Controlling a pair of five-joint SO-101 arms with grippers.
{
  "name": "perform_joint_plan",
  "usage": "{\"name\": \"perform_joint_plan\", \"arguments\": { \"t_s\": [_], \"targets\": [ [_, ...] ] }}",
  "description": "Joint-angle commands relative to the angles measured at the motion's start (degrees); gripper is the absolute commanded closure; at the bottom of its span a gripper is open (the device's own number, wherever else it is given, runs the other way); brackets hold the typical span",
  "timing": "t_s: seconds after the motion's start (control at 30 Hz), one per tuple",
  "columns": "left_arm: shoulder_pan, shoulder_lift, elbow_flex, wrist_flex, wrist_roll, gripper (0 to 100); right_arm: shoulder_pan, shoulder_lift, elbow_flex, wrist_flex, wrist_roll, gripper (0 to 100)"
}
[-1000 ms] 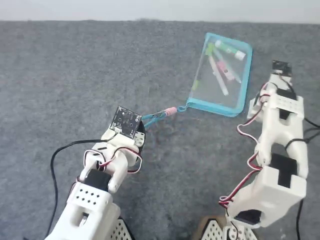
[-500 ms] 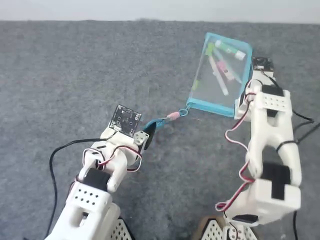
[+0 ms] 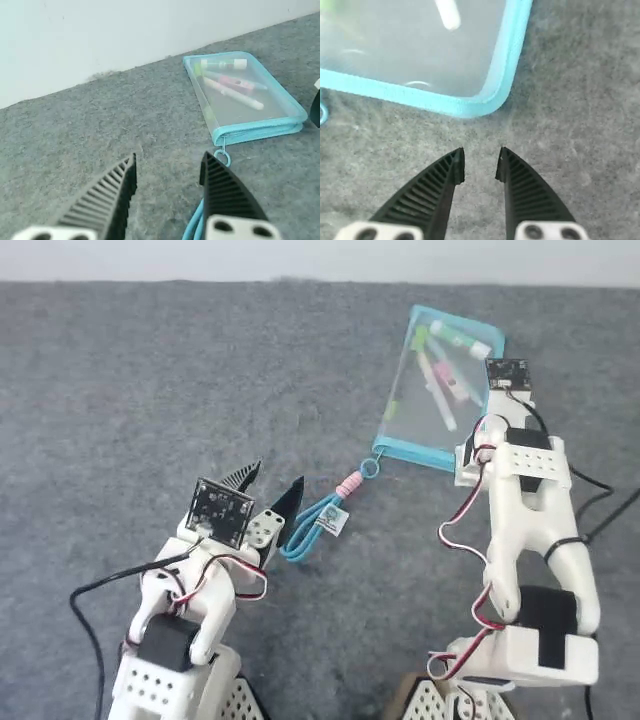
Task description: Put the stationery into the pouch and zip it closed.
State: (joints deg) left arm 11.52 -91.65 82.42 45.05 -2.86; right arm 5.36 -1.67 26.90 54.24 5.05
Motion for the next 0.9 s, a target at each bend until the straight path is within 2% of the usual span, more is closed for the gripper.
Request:
{"name": "perform_joint_plan", "arguments": {
  "t_s": [0.0, 0.2, 0.37, 0.47, 0.6, 0.87],
  "targets": [
    [0.3, 8.5, -3.5, -4.0, 0.0, 80, 2.2, -2.0, -0.6, -0.8, -0.6, 89.6],
    [0.5, 38.8, -19.7, -8.0, -0.1, 80, 4.2, -12.3, 3.7, 2.2, 0.9, 90.2],
    [6.5, 62.1, -34.2, -7.7, -1.3, 80, 4.2, -27.2, 18.1, -0.2, 6.2, 90.2],
    [9.7, 72.7, -41.2, -7.9, -2.3, 80, 4.6, -35.3, 27.4, -3.6, 10.1, 91.5],
    [11.7, 85.8, -50.2, -7.7, -2.4, 80, 4.5, -44.1, 37.9, -5.7, 13.8, 99.5],
    [11.8, 102.3, -59.6, -7.7, -2.2, 80, 4.2, -55.9, 47.0, -5.8, 14.5, 98.3]
  ]
}}
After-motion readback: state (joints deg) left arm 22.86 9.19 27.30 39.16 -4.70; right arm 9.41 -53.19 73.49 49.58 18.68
